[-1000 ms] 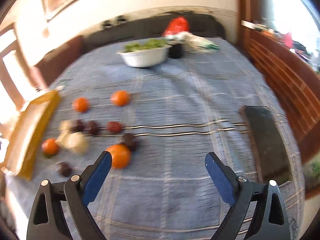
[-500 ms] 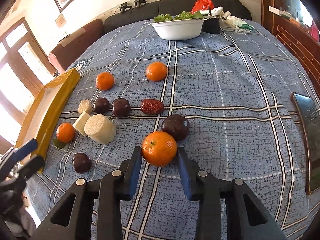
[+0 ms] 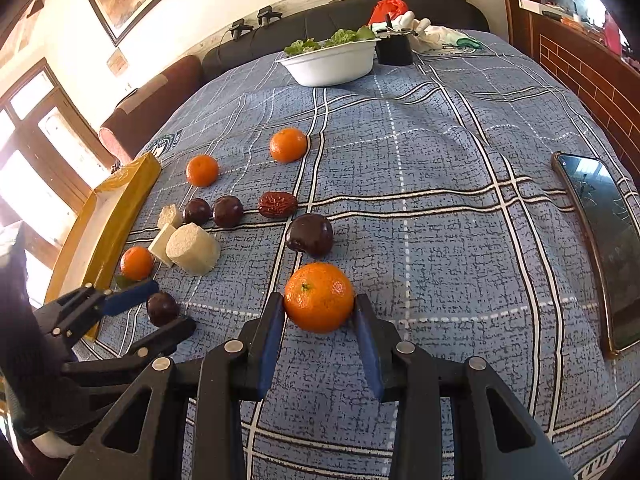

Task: Organize fruits
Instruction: 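Grasp a dark plum with the left tool while the right tool grasps an orange, then carry plum and orange over the yellow tray and open both tools, then move both tools back toward the row of fruit, then grasp an orange with the left tool while the right grasps a white yam slice, then lower orange and yam slice into the yellow tray and open both tools, then move both tools back toward the remaining fruit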

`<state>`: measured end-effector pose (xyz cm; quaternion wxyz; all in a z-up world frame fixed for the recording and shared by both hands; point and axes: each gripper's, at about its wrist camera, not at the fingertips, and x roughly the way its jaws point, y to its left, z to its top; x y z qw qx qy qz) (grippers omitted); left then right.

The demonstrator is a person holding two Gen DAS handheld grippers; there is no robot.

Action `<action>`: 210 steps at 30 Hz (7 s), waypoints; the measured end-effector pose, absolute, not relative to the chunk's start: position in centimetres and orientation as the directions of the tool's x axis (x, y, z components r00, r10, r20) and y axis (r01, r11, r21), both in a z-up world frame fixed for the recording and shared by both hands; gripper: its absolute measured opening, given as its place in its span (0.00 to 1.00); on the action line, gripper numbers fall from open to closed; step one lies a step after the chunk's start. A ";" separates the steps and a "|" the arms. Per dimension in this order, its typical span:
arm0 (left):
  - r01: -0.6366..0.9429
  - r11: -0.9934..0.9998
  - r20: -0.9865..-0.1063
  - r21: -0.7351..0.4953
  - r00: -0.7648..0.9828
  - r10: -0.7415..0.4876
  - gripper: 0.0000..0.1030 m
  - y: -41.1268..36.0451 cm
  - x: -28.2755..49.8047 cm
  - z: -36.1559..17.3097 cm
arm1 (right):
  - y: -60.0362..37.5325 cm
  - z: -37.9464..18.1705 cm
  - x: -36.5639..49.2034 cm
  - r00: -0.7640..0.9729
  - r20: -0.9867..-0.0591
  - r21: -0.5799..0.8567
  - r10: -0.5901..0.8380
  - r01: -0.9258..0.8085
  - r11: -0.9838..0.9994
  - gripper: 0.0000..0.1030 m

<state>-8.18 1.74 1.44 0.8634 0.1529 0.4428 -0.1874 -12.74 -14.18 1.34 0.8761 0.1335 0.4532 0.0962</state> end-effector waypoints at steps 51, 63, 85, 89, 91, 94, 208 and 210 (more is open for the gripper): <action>-0.262 0.965 -0.717 -0.012 0.675 0.174 0.28 33.8 -9.4 5.8 | 20.0 2.5 -9.5 0.386 -0.774 0.224 0.502 -0.575 0.787 0.38; -0.285 0.958 -0.700 0.021 0.680 0.218 0.53 33.6 -10.7 6.2 | 21.2 2.6 -10.3 0.410 -0.777 0.176 0.478 -0.587 0.790 0.42; -0.234 0.968 -0.645 0.088 0.727 0.235 0.76 27.7 -15.6 9.8 | 8.5 5.4 -14.1 0.536 -0.692 0.275 0.483 -0.424 0.863 0.66; -0.165 0.985 -0.640 0.047 0.752 0.157 0.82 25.7 -16.2 10.3 | 3.1 5.5 -15.1 0.591 -0.683 0.269 0.428 -0.340 0.901 0.68; -0.134 0.991 -0.646 0.019 0.754 0.114 0.83 24.8 -16.1 10.3 | -0.1 5.2 -15.4 0.619 -0.685 0.263 0.384 -0.282 0.923 0.69; -0.077 0.997 -0.667 -0.031 0.744 0.036 0.83 22.9 -15.5 9.7 | -4.6 4.5 -15.5 0.641 -0.695 0.269 0.326 -0.188 0.945 0.69; -0.106 0.937 -0.613 -0.331 0.780 -0.128 0.80 28.1 -17.4 9.6 | 11.3 11.2 -12.4 0.765 -0.508 0.024 0.397 -0.448 0.894 0.96; -0.105 0.945 -0.618 -0.309 0.778 -0.116 0.80 27.0 -17.7 9.8 | 8.9 11.6 -12.5 0.800 -0.469 0.032 0.373 -0.407 0.913 1.00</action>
